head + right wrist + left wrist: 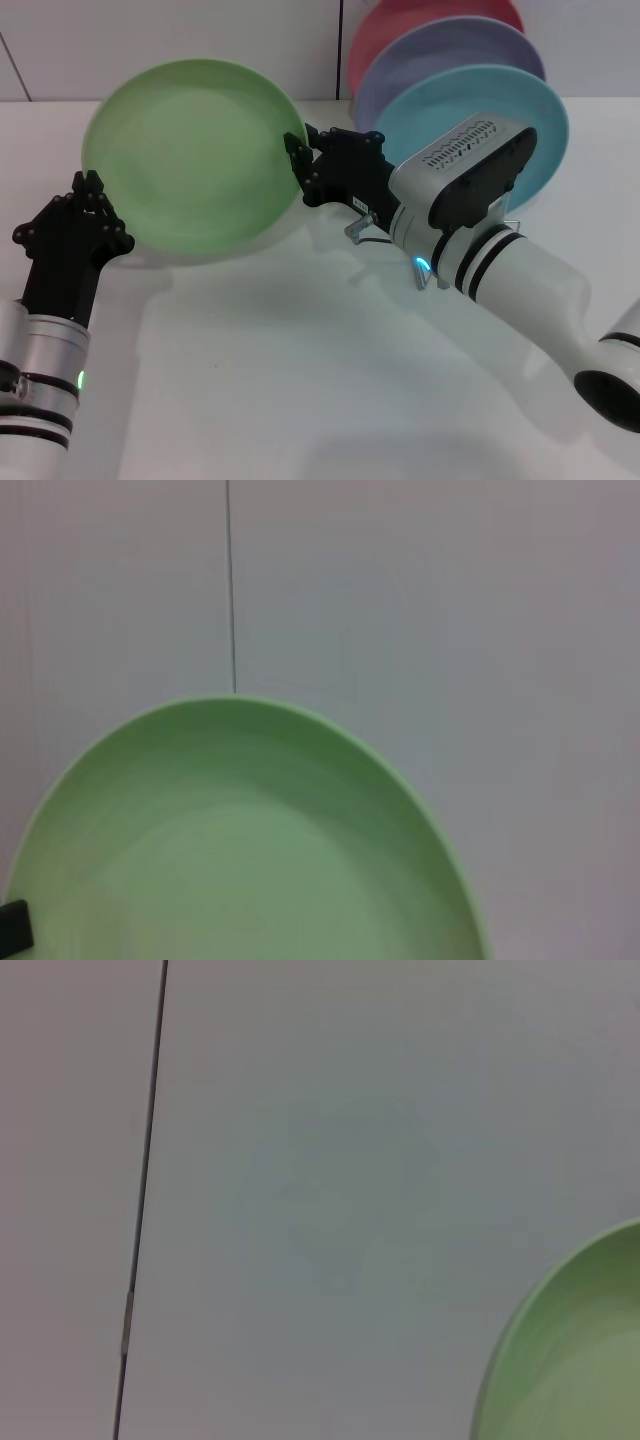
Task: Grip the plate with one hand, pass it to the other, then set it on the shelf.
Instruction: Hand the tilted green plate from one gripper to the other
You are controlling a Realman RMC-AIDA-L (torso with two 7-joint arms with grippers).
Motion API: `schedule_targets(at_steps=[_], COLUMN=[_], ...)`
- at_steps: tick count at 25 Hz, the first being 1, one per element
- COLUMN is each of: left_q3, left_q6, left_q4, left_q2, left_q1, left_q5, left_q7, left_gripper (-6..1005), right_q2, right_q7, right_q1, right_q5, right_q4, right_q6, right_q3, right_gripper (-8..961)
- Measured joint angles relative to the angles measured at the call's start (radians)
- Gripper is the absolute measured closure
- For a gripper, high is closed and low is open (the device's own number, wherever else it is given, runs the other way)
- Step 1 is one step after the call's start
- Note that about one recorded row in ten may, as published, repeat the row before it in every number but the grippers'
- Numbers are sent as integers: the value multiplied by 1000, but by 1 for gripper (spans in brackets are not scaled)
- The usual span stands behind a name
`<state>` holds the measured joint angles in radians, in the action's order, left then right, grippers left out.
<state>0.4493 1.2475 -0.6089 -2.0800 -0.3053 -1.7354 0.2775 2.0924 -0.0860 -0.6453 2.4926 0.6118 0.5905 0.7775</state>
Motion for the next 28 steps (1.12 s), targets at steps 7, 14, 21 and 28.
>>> schedule_targets(at_steps=[7, 14, 21, 28], left_q3=[0, 0, 0, 0], left_q6=[-2, -4, -4, -3], left_q4=[0, 1, 2, 3], left_q2=[0, 0, 0, 0], left_q1=[0, -1, -2, -1], left_q5=[1, 2, 0, -1], left_q7=[0, 0, 0, -1], left_gripper=[968, 968, 968, 968], right_q2=[0, 0, 0, 0], right_q7=[0, 0, 0, 0], right_q1=[-1, -2, -2, -3], right_q5=[-24, -25, -25, -25], right_q4=[-6, -8, -6, -2], right_q6=[2, 4, 4, 2], right_q3=[-4, -7, -9, -10], right_gripper=[798, 820, 849, 860])
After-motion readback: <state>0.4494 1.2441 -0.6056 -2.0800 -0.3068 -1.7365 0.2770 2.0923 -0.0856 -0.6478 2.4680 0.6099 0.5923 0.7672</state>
